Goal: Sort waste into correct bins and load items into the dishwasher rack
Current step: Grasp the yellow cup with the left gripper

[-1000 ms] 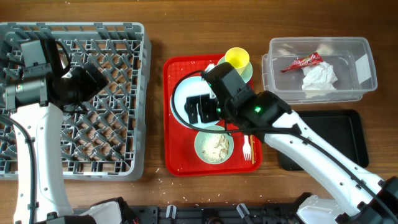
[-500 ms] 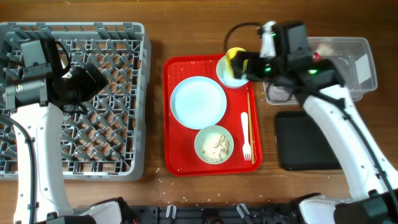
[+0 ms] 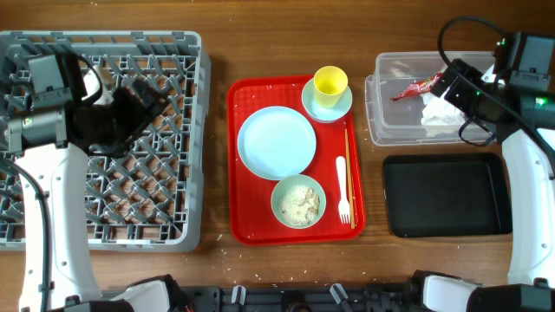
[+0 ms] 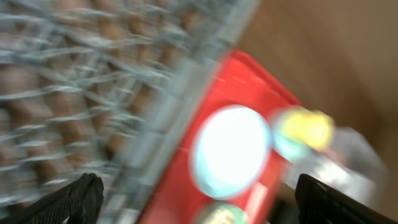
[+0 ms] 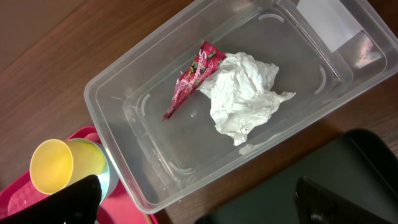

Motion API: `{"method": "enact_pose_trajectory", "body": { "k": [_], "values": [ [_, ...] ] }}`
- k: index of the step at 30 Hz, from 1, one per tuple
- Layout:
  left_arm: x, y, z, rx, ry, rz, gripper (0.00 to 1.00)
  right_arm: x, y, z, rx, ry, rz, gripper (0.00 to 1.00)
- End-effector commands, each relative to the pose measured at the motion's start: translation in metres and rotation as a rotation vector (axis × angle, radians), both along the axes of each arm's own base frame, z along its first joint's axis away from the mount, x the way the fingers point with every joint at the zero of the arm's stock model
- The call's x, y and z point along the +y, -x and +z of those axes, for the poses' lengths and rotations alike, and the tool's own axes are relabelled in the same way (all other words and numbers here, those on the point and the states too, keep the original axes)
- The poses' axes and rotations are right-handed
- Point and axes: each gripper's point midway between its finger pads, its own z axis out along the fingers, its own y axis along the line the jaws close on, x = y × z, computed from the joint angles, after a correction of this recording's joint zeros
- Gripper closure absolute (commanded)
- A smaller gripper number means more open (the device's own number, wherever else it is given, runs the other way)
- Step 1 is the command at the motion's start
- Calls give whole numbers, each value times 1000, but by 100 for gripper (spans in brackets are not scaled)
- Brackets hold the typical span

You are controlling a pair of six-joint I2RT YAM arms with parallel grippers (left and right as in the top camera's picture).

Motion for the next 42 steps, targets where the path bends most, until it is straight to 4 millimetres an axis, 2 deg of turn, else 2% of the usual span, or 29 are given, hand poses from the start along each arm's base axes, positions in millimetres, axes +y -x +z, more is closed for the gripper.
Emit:
{"method": "enact_pose_trajectory", "body": {
  "k": [1,4,5,6,7,11,13,14,15,16,17,21,22,29,34,35,37,40,41,42],
  "values": [
    [-116,11,43,-180,250,-451,0,-3,-3,5,-12,10,-18,0],
    [-185,8,21,-201,80,-584,2,-3,-3,5,-12,10,-18,0],
    [-201,5,15,-213,18,-601,5,-3,-3,5,-12,10,-18,0],
    [-215,2,10,-213,-65,-617,13,-3,-3,5,-12,10,-18,0],
    [-220,-2,11,-203,-134,-625,17,-3,-3,5,-12,10,-18,0],
    [-226,-31,32,-162,-319,-746,16,-3,-3,5,-12,10,-18,0],
    [-244,-61,35,-237,-344,-796,2,-3,-3,5,-12,10,-18,0],
    [-251,-74,32,-274,-346,-797,1,-3,-3,5,-12,10,-18,0],
    [-260,-89,27,-312,-343,-793,16,-3,-3,5,-12,10,-18,0],
    [-270,-100,20,-344,-340,-809,26,-3,-3,5,-12,10,-18,0],
    [-280,-107,11,-376,-355,-852,30,-3,-3,5,-12,10,-18,0],
    [-320,-120,-48,-444,-445,-1074,31,-3,-3,5,-12,10,-18,0],
    [-330,-118,-67,-462,-481,-1171,36,-3,-3,5,-12,10,-18,0],
    [-364,-108,-111,-491,-524,-1318,36,-3,-3,5,-12,10,-18,0],
    [-365,-106,-143,-437,-519,-1338,42,-3,-3,5,-12,10,-18,0],
    [-365,-104,-148,-420,-517,-1345,52,-3,-3,5,-12,10,-18,0],
    [-365,-101,-149,-413,-515,-1348,58,-3,-3,5,-12,10,-18,0],
    [-367,-97,-151,-404,-514,-1358,53,-3,-3,5,-12,10,-18,0],
    [-366,-96,-152,-393,-513,-1361,54,-3,-3,5,-12,10,-18,0],
    [-365,-95,-152,-389,-514,-1362,68,-3,-3,5,-12,10,-18,1]
  ]
}}
